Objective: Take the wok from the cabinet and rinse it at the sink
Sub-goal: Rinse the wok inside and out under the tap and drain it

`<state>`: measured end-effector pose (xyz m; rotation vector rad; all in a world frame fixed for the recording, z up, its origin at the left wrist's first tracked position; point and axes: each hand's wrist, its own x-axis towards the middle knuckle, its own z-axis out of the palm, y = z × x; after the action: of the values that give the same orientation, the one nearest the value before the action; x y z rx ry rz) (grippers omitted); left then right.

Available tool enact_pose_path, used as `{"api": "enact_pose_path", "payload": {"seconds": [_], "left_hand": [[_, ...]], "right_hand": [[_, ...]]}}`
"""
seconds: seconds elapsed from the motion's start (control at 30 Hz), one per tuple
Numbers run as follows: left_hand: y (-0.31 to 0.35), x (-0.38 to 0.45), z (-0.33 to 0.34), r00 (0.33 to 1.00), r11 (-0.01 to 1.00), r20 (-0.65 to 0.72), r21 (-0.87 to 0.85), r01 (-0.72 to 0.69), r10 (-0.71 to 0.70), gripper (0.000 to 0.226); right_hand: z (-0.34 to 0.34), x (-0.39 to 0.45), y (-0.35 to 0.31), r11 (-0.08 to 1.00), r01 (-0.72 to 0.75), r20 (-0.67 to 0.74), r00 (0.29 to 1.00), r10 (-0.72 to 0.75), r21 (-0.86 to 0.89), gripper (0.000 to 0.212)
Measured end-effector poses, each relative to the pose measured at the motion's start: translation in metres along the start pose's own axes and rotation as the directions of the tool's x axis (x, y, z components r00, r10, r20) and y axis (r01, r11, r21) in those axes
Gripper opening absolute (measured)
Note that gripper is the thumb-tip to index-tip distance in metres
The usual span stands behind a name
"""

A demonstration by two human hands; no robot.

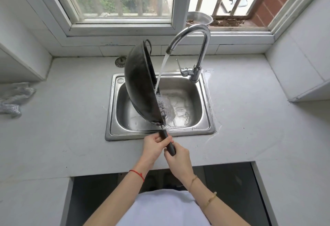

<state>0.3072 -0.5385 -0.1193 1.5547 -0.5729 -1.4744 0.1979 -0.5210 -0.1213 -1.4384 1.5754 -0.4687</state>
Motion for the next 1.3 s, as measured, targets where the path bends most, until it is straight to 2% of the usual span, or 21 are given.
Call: {"api": "enact_pose_path", "payload": {"seconds": [0.03, 0.17, 0.4, 0.57, 0.63, 0.73, 0.83, 0.97, 1.17, 1.23, 1.3], "left_hand": [[0.002, -0.001, -0.001, 1.000, 1.000, -0.003, 0.019, -0.015, 0.015, 0.006], [0.008, -0.004, -0.007, 0.998, 0.998, -0.050, 0.045, -0.037, 0.039, 0.011], [0.008, -0.005, -0.017, 0.995, 0.998, -0.075, 0.023, -0.061, 0.062, 0.015], [0.006, -0.007, -0.028, 0.997, 0.994, -0.082, -0.107, -0.015, 0.006, 0.029], [0.004, -0.008, -0.031, 0.999, 0.973, -0.028, -0.230, 0.025, -0.033, 0.030], [0.000, -0.009, -0.033, 0.989, 0.911, 0.133, -0.398, 0.109, -0.061, 0.025], [0.001, -0.007, -0.032, 0.976, 0.906, 0.208, -0.399, 0.143, -0.062, 0.026], [-0.002, -0.005, -0.026, 0.984, 0.947, 0.156, -0.297, 0.126, -0.082, 0.018], [-0.011, -0.005, -0.021, 0.994, 0.953, 0.075, -0.286, 0.103, -0.085, 0.020], [-0.009, -0.004, -0.020, 0.995, 0.957, 0.051, -0.274, 0.094, -0.083, 0.015], [-0.007, -0.004, -0.015, 0.996, 0.961, 0.017, -0.261, 0.092, -0.090, 0.010]], "right_hand": [[0.000, 0.000, -0.001, 0.999, 0.000, 0.003, 1.000, 0.000, 0.050, 0.005], [0.007, 0.001, -0.004, 0.986, -0.039, 0.040, 0.999, 0.033, 0.163, 0.019], [0.010, 0.002, -0.011, 0.967, -0.059, 0.125, 0.992, 0.029, 0.246, 0.021], [0.015, 0.001, -0.016, 0.950, -0.093, 0.177, 0.983, 0.040, 0.298, 0.021], [0.015, 0.000, -0.016, 0.948, -0.095, 0.185, 0.982, 0.040, 0.304, 0.022], [0.012, 0.001, -0.014, 0.946, -0.097, 0.194, 0.980, 0.037, 0.310, 0.022], [0.007, 0.001, -0.011, 0.949, -0.092, 0.207, 0.978, 0.029, 0.301, 0.023], [-0.004, -0.001, -0.004, 0.965, -0.089, 0.257, 0.966, 0.023, 0.246, 0.025], [-0.011, -0.003, -0.012, 0.985, -0.084, 0.288, 0.957, 0.037, 0.153, 0.020], [-0.010, -0.004, -0.015, 0.997, -0.073, 0.226, 0.972, 0.068, 0.014, 0.022], [-0.006, -0.007, -0.013, 0.956, -0.012, 0.091, 0.995, 0.040, -0.295, 0.022]]}}
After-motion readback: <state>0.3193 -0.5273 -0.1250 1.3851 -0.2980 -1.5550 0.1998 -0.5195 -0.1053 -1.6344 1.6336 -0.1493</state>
